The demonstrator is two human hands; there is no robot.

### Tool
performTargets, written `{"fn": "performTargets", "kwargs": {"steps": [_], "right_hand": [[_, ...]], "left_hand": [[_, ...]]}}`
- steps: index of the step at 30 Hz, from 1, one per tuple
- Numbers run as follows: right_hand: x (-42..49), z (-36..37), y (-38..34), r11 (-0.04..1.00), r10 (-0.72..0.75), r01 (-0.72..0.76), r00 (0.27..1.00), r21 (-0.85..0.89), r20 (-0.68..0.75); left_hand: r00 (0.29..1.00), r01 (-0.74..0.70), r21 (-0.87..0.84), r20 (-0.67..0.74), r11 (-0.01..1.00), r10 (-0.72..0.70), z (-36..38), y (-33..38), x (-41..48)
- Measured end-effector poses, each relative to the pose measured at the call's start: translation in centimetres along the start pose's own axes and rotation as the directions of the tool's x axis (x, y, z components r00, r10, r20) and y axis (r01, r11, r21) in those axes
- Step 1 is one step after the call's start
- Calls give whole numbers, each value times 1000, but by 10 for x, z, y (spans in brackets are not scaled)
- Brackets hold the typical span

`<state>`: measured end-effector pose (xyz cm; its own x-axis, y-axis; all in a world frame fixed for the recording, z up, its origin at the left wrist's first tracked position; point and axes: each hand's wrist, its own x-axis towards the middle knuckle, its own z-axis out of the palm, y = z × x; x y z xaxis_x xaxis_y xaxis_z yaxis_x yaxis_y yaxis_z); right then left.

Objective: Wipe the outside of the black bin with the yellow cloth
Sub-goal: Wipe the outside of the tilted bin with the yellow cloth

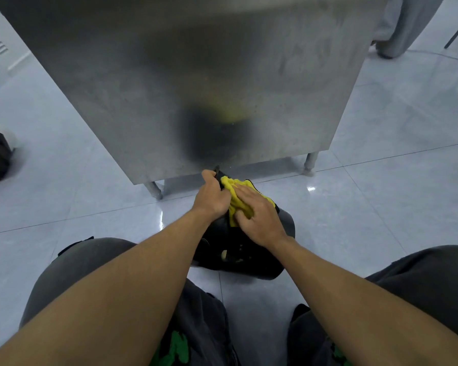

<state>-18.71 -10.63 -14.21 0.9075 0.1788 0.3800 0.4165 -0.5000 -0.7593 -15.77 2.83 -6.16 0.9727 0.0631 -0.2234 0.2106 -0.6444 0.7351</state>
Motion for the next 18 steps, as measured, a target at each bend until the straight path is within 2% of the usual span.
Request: {"fn": "performTargets", "kwargs": {"steps": [2,5,7,9,10,11,12,13,15,18], "right_hand": [[-3,1,6,996,90,-90,994,-6,-58],[-7,0,22,905,376,-396,915,-153,-143],[-7,-7,33,757,600,-616,787,-215,-141],[-9,-14,40,575,785,-797,601,-185,-149],[-10,-17,43,503,835,-848,527,-167,-161],[-12,-17,43,469,851,-868,494,-163,-178],[-14,-16,43,476,840,-861,506,-180,-197],[-17,-15,40,516,804,-831,554,-207,-218],[-22,-12,34,645,682,-725,689,-241,-246],[-24,-9,28,829,433,-491,866,-267,-250]], "left_hand": [[999,-34,43,37,998,32,-1,2,-2],[988,-75,154,145,985,52,-7,3,-2],[975,-87,221,220,971,37,-11,5,-2],[963,-109,254,266,961,39,-13,7,-1],[960,-127,266,274,956,52,-12,7,-1],[961,-142,280,269,950,64,-11,7,-1],[964,-150,293,254,944,74,-10,6,0],[971,-143,305,230,942,73,-10,6,1],[986,-106,314,159,943,57,-9,4,2],[997,-73,285,40,956,65,-6,4,2]]}}
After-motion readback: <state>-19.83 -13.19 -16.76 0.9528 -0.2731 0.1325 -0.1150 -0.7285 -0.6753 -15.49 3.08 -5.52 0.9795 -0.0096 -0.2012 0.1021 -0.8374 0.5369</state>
